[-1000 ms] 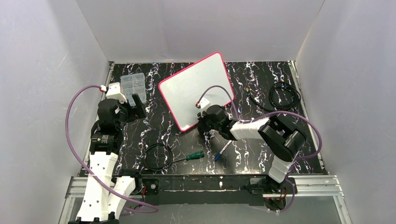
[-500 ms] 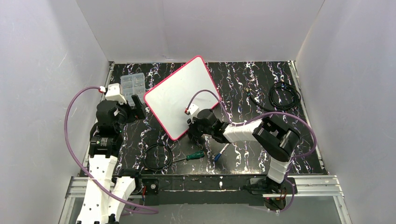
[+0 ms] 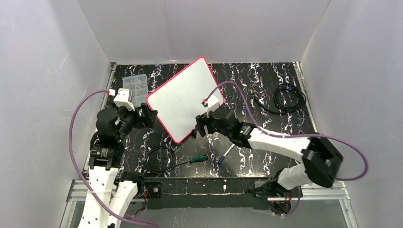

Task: Write a sentence on the whiteboard
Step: Move the whiteboard to the center of the board, then open the whiteboard marker at the center of the board, then place the pen cap at the center of the board, then write a sentence on the whiteboard.

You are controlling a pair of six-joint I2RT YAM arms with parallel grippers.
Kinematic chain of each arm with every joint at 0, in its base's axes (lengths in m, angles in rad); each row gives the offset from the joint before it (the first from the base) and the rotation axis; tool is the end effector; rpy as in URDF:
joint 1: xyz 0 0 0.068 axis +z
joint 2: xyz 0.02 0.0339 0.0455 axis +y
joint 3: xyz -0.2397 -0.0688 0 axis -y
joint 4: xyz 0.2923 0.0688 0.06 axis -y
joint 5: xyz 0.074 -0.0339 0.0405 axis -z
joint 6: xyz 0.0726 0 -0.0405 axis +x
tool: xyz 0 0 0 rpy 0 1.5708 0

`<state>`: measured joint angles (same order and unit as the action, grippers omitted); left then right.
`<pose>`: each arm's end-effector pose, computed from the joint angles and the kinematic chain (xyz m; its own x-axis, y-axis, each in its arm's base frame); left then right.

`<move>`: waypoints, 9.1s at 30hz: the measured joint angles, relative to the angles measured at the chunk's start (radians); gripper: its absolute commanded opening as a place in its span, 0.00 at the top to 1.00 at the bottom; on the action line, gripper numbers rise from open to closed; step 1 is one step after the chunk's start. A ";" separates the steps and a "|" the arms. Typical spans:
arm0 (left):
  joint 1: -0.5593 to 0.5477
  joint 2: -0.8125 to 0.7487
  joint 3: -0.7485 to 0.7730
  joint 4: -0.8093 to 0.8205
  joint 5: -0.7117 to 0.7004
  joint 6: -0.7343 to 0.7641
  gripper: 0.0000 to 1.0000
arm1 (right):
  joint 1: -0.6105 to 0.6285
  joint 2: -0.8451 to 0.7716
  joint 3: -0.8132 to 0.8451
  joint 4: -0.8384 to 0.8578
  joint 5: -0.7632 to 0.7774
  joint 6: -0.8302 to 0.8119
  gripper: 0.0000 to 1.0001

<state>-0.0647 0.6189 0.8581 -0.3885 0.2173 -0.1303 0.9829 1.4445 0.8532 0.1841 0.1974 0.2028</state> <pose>0.2363 -0.0310 0.3586 -0.1830 -0.1153 -0.9763 0.2543 0.9538 -0.1603 0.2333 0.3243 0.1807 -0.3594 -0.1831 -0.9151 -0.6572 0.7459 0.1089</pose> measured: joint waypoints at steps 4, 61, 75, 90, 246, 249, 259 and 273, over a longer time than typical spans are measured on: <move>-0.106 0.014 0.039 -0.015 0.050 -0.008 0.11 | -0.008 -0.150 -0.052 -0.107 0.114 0.037 0.01; -1.203 1.177 0.241 0.171 -0.421 -0.277 1.00 | -0.648 -0.895 -0.311 -0.392 0.224 0.237 0.01; -1.202 0.648 -0.084 0.359 -0.460 -0.138 1.00 | -0.649 -0.495 -0.103 -0.545 -0.466 0.166 0.05; -1.190 0.492 -0.087 0.294 -0.253 0.023 1.00 | -0.649 -0.431 -0.103 -0.534 -1.116 0.186 0.18; -0.991 0.940 0.003 0.336 -0.169 -0.192 0.40 | -0.519 -0.791 -0.066 -0.580 -0.293 0.131 0.99; -0.991 0.931 0.004 0.330 -0.177 -0.191 0.29 | -0.519 -0.795 -0.066 -0.581 -0.282 0.129 0.99; -0.930 0.697 0.162 0.071 -0.153 -0.154 0.23 | -0.519 -0.804 -0.066 -0.574 -0.309 0.105 0.99; -0.365 0.447 0.427 -0.272 0.040 0.003 0.19 | -0.519 -0.731 -0.066 -0.442 -0.479 0.114 0.99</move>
<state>-0.4297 1.0657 1.2850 -0.6605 0.2569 -0.1272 0.4637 0.7139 0.7868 -0.2581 -0.2813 0.3168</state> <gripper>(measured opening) 0.807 0.180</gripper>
